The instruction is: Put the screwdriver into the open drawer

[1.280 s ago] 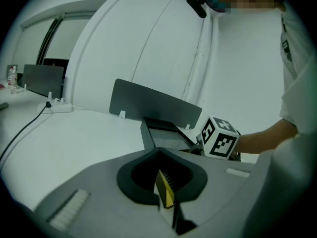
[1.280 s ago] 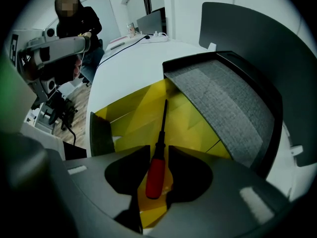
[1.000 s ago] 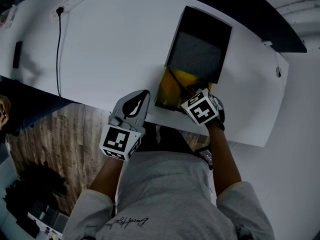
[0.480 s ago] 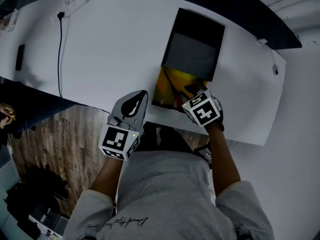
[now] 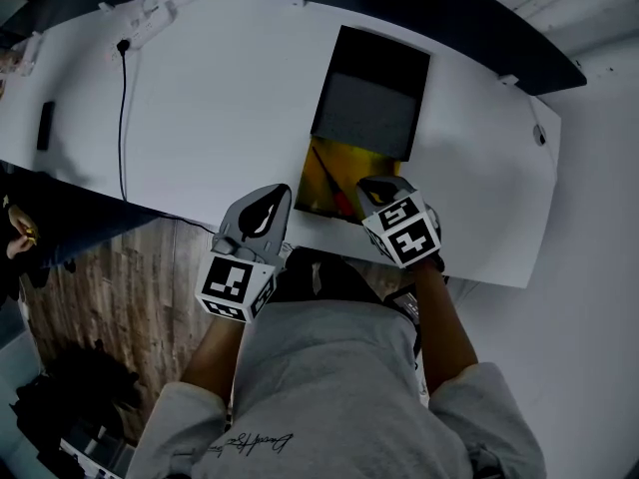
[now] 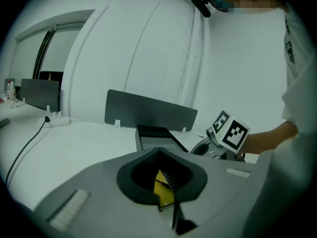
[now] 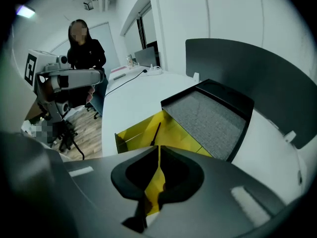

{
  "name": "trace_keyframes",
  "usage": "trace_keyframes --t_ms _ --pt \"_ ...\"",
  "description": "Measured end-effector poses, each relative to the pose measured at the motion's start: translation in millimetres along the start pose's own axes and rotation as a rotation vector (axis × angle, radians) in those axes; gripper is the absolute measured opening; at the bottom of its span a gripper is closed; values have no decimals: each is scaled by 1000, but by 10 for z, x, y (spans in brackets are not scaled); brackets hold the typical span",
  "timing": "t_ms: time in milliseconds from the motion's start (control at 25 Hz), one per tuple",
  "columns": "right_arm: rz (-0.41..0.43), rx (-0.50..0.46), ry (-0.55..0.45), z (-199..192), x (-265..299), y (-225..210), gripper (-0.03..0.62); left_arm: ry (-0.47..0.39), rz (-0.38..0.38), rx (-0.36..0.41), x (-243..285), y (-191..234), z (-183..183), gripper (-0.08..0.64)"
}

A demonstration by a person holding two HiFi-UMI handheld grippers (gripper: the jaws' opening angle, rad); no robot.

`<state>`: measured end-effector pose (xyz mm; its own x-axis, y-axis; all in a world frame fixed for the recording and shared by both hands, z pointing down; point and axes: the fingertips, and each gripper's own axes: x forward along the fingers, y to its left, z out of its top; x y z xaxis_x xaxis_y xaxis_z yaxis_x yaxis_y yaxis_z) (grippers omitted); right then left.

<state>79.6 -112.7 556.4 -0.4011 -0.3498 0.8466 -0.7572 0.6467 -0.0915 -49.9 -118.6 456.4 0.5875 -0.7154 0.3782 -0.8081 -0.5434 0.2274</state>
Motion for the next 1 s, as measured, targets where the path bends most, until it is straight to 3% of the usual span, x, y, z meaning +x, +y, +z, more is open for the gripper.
trace_keyframes --t_ms 320,720,1000 --pt "29 14 -134 164 -395 132 14 12 -15 14 -44 -184 102 -1" --pt "50 21 -348 412 -1016 269 14 -21 -31 97 -157 -444 369 0" --pt "19 39 -446 489 -1275 265 14 -31 -37 117 -280 -554 426 0"
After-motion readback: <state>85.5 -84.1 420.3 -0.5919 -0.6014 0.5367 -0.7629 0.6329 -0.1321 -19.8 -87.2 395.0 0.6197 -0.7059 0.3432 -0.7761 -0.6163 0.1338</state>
